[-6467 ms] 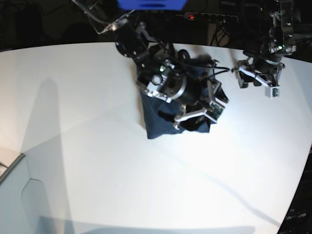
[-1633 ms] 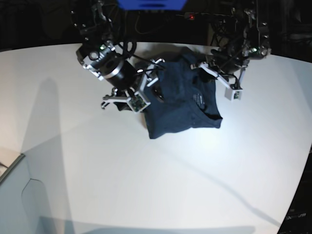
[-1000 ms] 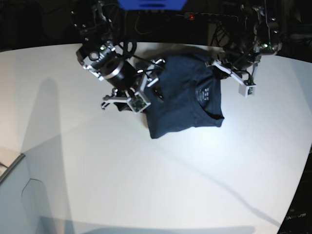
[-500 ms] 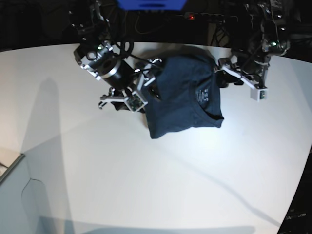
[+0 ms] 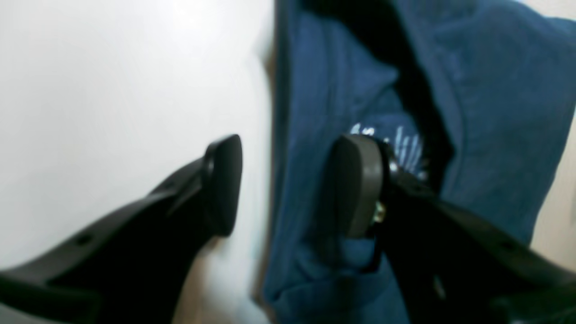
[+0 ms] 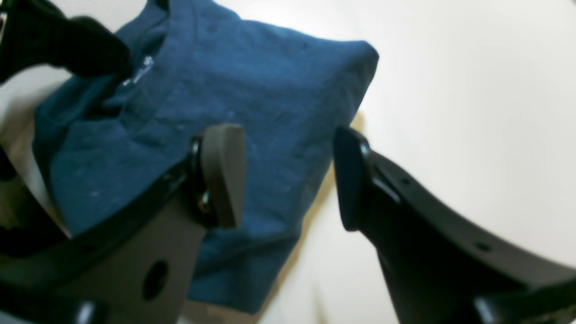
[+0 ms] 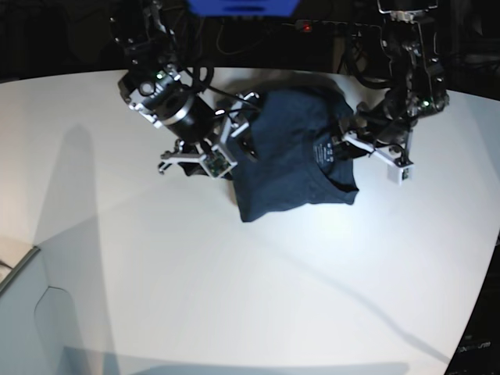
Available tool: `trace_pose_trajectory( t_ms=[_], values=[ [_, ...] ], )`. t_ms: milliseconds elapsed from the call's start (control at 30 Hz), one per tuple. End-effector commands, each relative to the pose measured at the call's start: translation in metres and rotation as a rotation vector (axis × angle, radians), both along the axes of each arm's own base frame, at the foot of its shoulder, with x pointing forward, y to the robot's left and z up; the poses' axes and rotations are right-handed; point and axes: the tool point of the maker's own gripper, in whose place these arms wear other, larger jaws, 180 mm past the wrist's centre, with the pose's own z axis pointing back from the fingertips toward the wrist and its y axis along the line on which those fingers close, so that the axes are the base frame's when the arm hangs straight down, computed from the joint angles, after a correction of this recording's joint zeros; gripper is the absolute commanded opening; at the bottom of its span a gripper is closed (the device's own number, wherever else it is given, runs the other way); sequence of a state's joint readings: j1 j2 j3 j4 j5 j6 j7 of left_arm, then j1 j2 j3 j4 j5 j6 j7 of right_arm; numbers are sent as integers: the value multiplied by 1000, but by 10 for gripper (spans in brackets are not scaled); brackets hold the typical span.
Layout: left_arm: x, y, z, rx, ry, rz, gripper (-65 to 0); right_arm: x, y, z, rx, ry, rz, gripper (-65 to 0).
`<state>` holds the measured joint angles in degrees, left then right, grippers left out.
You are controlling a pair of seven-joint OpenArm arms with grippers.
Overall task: Layout the t-shirt on the table in an organized manner, then fold the t-shirt properly
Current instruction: 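Adjust the left gripper's grasp along the stack edge beside the right gripper, then drag the stack with the left gripper toward the right gripper and release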
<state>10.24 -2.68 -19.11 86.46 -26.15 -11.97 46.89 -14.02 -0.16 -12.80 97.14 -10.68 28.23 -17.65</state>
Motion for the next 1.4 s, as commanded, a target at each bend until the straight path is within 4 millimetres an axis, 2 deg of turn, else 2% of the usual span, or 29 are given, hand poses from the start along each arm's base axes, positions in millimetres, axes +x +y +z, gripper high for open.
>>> trace_pose_trajectory(
  t_ms=[0, 233, 267, 367, 433, 567, 867, 933, 967, 1100, 1167, 1300, 1367],
  values=[
    [9, -4, 10, -10, -40, -5, -322, 6, 4, 14, 37, -42, -2, -338],
    [6, -5, 8, -15, -34, -4, -314, 8, 4, 16, 37, -48, -2, -337],
    [6, -5, 8, -15, -32, -2, -297, 8, 4, 16, 37, -48, -2, -337],
    [5, -5, 7, -15, -29, -2, -181, 9, 4, 16, 36, -49, -2, -337],
    [5, -7, 7, -16, -29, -6, -125, 9, 4, 16, 36, -50, -2, -337],
    [6, -11, 7, -28, -29, -4, -120, 9, 4, 16, 36, -50, -2, -337],
    [-1, -21, -29, -84, 77, 14, -121, 9, 4, 17, 36, -53, -1, -338],
    [1, -22, -29, -88, 77, 13, -146, 9, 2, 16, 29, -53, 1, -338],
    [3, -23, -29, -89, 75, 12, -187, 9, 0, 15, 23, -53, 3, -338],
    [9, -22, -28, -90, 66, 16, -427, 9, -1, 14, 18, -54, 5, -338],
    [16, -21, -29, -92, 67, 16, -487, 12, -1, 16, 18, -62, 5, -339],
    [24, -22, -38, -102, 96, 16, -500, 12, -2, 16, 16, -63, 4, -339],
    [29, -22, -40, -106, 101, 18, -501, 15, -13, 15, 3, -62, -20, -339]
  ],
)
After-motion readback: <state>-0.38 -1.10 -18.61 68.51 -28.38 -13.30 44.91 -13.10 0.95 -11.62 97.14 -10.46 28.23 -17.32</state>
